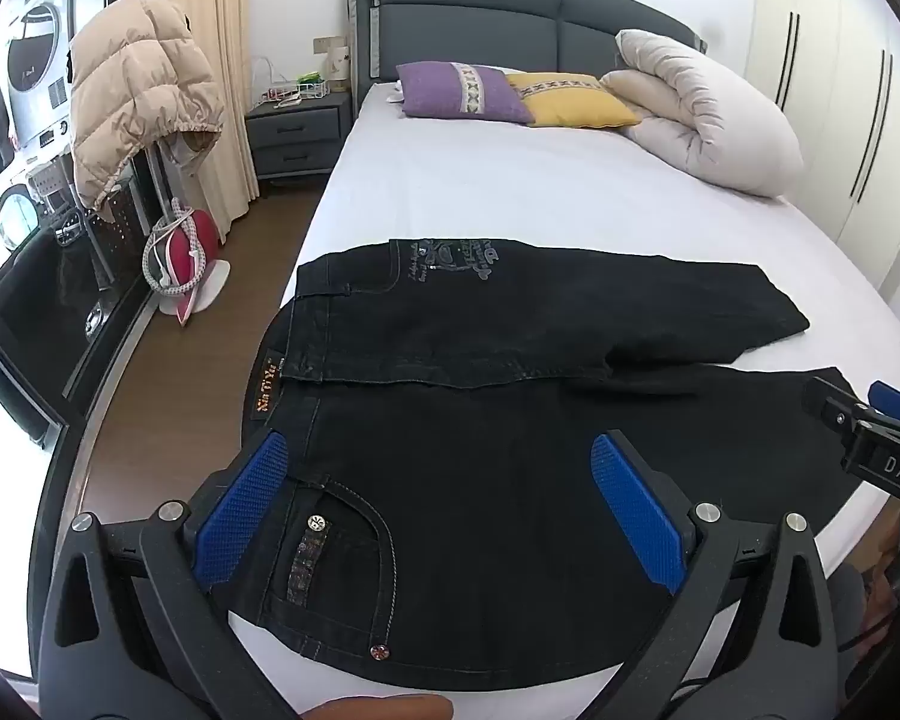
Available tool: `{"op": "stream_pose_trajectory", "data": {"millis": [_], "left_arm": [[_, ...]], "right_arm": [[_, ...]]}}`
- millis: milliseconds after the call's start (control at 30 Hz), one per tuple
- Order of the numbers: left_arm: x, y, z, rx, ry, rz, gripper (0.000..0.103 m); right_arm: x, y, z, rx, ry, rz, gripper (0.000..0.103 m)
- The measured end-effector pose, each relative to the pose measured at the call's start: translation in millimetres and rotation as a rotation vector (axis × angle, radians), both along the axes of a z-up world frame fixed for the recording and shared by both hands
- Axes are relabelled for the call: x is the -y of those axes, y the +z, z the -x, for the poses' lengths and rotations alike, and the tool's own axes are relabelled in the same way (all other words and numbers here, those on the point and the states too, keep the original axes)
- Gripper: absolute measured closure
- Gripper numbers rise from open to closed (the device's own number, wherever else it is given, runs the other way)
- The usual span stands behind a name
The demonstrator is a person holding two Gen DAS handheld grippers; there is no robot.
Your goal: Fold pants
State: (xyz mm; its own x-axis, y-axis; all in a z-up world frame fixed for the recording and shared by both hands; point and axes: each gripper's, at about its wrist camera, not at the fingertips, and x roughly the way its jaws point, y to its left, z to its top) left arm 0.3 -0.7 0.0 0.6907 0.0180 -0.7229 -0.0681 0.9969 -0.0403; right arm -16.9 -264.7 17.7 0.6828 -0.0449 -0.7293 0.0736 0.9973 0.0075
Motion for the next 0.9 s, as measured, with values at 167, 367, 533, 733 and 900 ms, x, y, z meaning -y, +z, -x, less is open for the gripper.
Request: {"op": "stream_pose_trajectory", "data": {"millis": [167,367,533,733,900], "left_arm": [[0.0,0.0,0.3,0.007,0.0,0.004,0.0],[-3.4,-6.7,6.8,0.008,0.001,0.006,0.0],[-3.9,-21.5,3.1,0.005,0.003,0.005,0.0],[-3.8,-18.8,1.6,0.0,0.004,0.008,0.0],[-4.4,-20.0,1.7,-0.004,0.003,0.009,0.0]], "right_arm": [[1.1,0.6,0.9,0.003,-0.004,0.002,0.0],[-1.6,-3.8,-1.6,0.004,0.002,0.011,0.0],[-7.5,-4.6,3.1,-0.002,0.01,0.013,0.0],[-8.2,-4.9,3.2,-0.004,0.014,0.012,0.0],[-7.9,-5.3,3.3,-0.003,0.015,0.012,0.0]]}}
